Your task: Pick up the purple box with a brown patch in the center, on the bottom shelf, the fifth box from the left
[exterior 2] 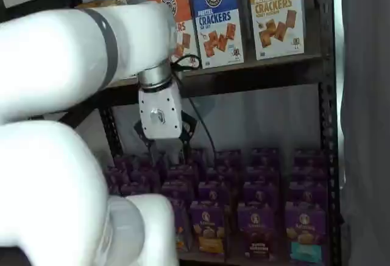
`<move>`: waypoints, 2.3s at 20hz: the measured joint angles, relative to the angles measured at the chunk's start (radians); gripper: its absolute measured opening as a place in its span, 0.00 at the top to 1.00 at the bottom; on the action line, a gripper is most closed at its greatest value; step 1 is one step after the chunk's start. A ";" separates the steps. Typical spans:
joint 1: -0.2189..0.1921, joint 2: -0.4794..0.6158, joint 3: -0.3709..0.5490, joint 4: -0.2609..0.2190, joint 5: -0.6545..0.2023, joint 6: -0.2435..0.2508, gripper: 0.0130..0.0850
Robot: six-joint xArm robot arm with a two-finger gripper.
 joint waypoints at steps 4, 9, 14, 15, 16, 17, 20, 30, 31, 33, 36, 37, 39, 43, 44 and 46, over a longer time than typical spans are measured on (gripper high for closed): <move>-0.084 -0.098 0.079 0.166 -0.123 -0.130 0.00; -0.086 -0.063 0.042 0.133 -0.078 -0.117 0.00; -0.094 -0.005 0.033 0.107 -0.056 -0.116 0.00; -0.092 0.000 0.039 0.102 -0.065 -0.115 0.00; -0.092 0.006 0.046 0.100 -0.076 -0.116 0.00; -0.092 0.011 0.054 0.098 -0.089 -0.116 0.00; -0.081 0.034 0.084 0.077 -0.145 -0.106 0.00; -0.082 0.182 0.143 0.032 -0.369 -0.106 0.00; -0.083 0.202 0.142 0.032 -0.385 -0.108 0.00; -0.089 0.253 0.138 0.034 -0.421 -0.117 0.00; -0.100 0.323 0.128 0.045 -0.471 -0.137 0.00; -0.102 0.348 0.124 0.044 -0.489 -0.140 0.00; -0.105 0.402 0.117 0.038 -0.531 -0.142 0.00; -0.109 0.500 0.101 0.036 -0.608 -0.150 0.00; -0.110 0.527 0.097 0.035 -0.628 -0.151 0.00; -0.110 0.570 0.090 0.033 -0.662 -0.150 0.00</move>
